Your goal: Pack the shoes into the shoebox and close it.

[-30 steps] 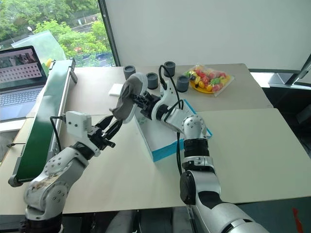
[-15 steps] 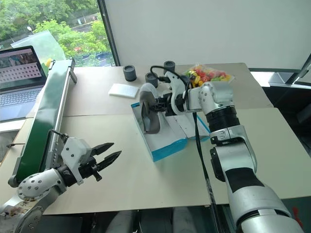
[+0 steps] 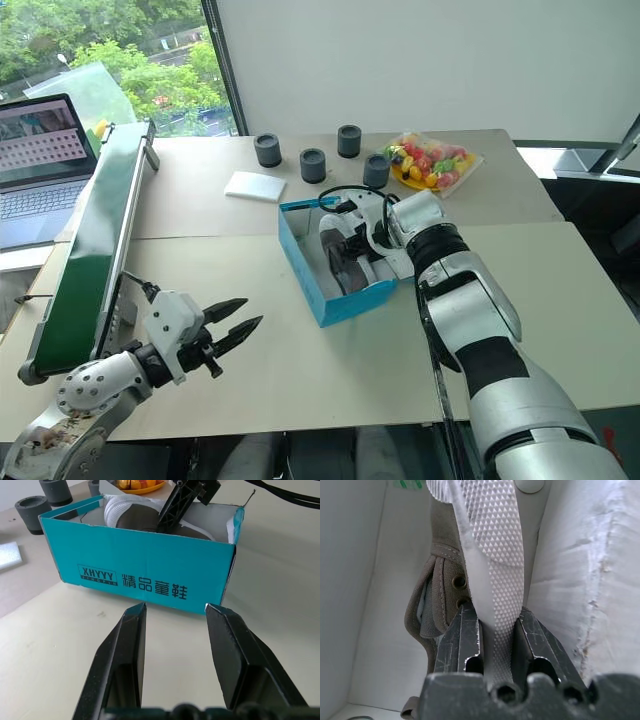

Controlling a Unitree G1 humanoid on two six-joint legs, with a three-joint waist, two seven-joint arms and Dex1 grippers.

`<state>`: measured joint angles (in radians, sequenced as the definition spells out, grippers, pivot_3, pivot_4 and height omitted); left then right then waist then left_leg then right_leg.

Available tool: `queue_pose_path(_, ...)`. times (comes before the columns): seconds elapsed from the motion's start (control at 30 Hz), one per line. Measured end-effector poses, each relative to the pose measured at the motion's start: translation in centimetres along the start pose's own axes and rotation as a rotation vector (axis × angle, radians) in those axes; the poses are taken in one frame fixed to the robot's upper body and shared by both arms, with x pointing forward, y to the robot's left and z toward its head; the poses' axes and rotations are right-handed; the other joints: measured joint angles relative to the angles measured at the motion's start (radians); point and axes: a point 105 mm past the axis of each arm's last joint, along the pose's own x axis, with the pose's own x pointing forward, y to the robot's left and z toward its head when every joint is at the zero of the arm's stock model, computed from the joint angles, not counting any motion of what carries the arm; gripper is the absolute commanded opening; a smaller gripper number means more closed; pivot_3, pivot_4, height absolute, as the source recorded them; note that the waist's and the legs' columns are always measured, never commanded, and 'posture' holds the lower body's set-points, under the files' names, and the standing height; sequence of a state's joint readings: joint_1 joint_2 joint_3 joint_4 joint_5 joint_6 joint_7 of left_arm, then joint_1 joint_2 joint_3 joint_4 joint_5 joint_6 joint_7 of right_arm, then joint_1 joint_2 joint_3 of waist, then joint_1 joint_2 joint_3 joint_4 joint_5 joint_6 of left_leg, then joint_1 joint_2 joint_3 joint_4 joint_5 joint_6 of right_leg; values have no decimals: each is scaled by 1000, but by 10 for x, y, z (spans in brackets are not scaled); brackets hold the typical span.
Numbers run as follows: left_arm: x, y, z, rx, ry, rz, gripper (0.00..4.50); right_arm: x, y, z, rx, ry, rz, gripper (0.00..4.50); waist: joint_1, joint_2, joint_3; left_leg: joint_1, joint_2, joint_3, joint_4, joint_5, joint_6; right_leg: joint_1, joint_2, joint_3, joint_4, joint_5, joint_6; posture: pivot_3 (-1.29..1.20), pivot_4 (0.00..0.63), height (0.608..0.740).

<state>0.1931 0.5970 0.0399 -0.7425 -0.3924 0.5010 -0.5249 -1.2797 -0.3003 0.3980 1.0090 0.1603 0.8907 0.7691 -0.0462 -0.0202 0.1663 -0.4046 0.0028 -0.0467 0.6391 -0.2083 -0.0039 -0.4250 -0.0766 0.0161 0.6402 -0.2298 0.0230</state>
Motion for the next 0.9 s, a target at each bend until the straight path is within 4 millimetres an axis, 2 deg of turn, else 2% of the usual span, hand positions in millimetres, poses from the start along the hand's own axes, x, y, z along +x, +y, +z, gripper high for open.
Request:
queue_pose_path(0.07,0,-1,0,-2,0,0,2004,2,3,2,-26,6,10,1341,1,0,0,0,0,0,0,0,0,0,0,0,0,0,0,0,150,740)
queue_pose_path(0.1,1,-1,-1,-2,0,0,2004,2,4,3,-32,6,12,1516,1,0,0,0,0,0,0,0,0,0,0,0,0,0,0,0,150,740)
queue_pose_path(0.13,1,-1,-1,-2,1,-1,2004,3,5,4,-34,3,15,1961,2,0,0,0,0,0,0,0,0,0,0,0,0,0,0,0,150,740)
queue_pose_path(0.33,0,-2,-2,-1,5,5,2004,1,13,18,-32,-35,38,3919,3,0,0,0,0,0,0,0,0,0,0,0,0,0,0,0,150,740)
queue_pose_path(0.47,-1,-2,-3,-3,10,11,2004,-1,17,26,-20,-68,56,3919,3,0,0,0,0,0,0,0,0,0,0,0,0,0,0,0,150,740)
queue_pose_path(0.63,-2,14,3,0,-25,102,2004,-26,21,71,-134,-243,-3,3919,3,1,0,0,0,0,0,0,0,0,0,0,1,0,0,0,150,740)
queue_pose_path(0.7,-3,34,9,-20,-70,219,2004,-41,24,90,-173,-346,-20,3919,5,0,0,0,0,-1,0,0,0,0,0,-1,1,0,0,0,150,740)
queue_pose_path(0.8,-9,64,15,-49,-123,411,2004,-61,33,109,-224,-491,-2,3919,7,0,0,0,0,-1,1,0,0,1,0,-1,1,0,0,0,150,740)
queue_pose_path(0.9,-22,95,13,-100,-138,624,2004,-66,52,102,-277,-604,79,3919,10,-1,0,0,-1,-2,2,0,0,1,-1,-1,1,0,1,0,150,740)
